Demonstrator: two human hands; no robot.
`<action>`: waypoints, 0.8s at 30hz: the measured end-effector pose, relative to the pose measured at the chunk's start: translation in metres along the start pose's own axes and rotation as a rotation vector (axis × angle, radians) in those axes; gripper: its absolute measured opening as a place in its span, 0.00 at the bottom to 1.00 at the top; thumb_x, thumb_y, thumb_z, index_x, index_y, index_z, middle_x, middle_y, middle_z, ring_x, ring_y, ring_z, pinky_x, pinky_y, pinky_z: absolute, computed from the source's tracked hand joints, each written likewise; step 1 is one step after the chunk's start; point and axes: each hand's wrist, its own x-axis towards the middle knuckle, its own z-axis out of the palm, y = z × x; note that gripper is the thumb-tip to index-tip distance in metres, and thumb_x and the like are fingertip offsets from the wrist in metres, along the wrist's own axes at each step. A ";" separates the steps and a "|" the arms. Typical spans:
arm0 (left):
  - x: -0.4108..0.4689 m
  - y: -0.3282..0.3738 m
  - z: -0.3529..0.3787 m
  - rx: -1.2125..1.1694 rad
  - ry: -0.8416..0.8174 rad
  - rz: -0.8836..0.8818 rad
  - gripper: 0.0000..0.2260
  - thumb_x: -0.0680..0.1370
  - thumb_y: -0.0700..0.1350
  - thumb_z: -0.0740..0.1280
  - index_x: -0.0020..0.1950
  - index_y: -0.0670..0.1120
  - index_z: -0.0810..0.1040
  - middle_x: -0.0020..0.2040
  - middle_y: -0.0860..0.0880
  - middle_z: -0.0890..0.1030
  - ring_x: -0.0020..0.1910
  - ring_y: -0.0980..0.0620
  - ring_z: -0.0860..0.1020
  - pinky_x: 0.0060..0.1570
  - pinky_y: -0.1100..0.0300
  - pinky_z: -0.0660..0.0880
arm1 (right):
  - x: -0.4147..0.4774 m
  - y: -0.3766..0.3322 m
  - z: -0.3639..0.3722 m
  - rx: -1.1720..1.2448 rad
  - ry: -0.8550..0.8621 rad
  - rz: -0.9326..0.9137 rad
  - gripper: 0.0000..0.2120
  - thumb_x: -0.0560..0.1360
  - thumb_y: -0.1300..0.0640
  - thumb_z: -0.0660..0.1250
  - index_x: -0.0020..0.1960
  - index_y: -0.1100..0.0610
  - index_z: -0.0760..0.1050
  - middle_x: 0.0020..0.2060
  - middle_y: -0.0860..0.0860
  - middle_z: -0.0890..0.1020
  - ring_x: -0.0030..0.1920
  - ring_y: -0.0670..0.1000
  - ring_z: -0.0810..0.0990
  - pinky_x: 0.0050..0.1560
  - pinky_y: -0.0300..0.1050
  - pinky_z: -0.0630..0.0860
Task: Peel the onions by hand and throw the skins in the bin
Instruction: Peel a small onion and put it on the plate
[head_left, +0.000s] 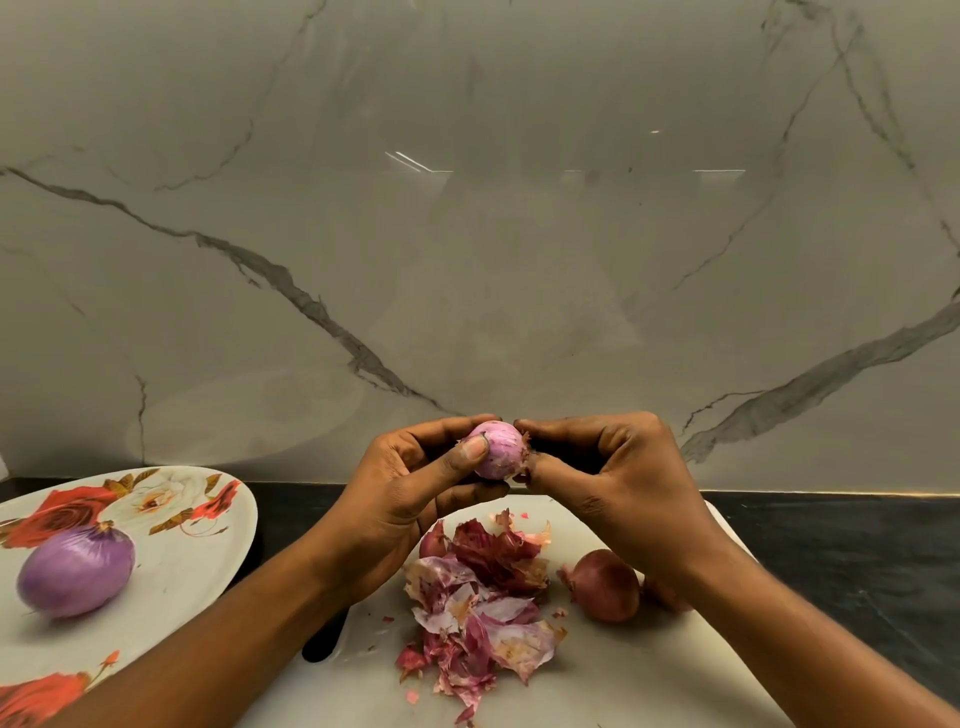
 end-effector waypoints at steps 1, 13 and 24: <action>0.000 0.000 0.000 -0.016 0.002 -0.004 0.19 0.76 0.43 0.69 0.66 0.41 0.81 0.61 0.39 0.85 0.60 0.40 0.85 0.54 0.55 0.84 | 0.001 0.001 0.000 -0.019 0.019 0.006 0.14 0.76 0.65 0.75 0.61 0.55 0.86 0.52 0.46 0.89 0.51 0.43 0.88 0.54 0.44 0.85; 0.005 0.003 0.000 -0.176 0.031 -0.001 0.20 0.76 0.41 0.69 0.69 0.44 0.80 0.64 0.40 0.84 0.60 0.39 0.85 0.52 0.54 0.85 | 0.008 -0.001 -0.005 0.093 0.045 0.155 0.13 0.79 0.70 0.69 0.49 0.54 0.88 0.41 0.52 0.89 0.41 0.53 0.89 0.44 0.42 0.86; 0.004 -0.001 -0.001 -0.023 0.080 -0.012 0.17 0.77 0.45 0.70 0.64 0.44 0.82 0.60 0.41 0.85 0.55 0.41 0.86 0.46 0.59 0.85 | 0.007 0.000 -0.006 0.042 -0.049 0.236 0.08 0.76 0.66 0.76 0.48 0.54 0.88 0.39 0.51 0.89 0.41 0.52 0.89 0.44 0.41 0.85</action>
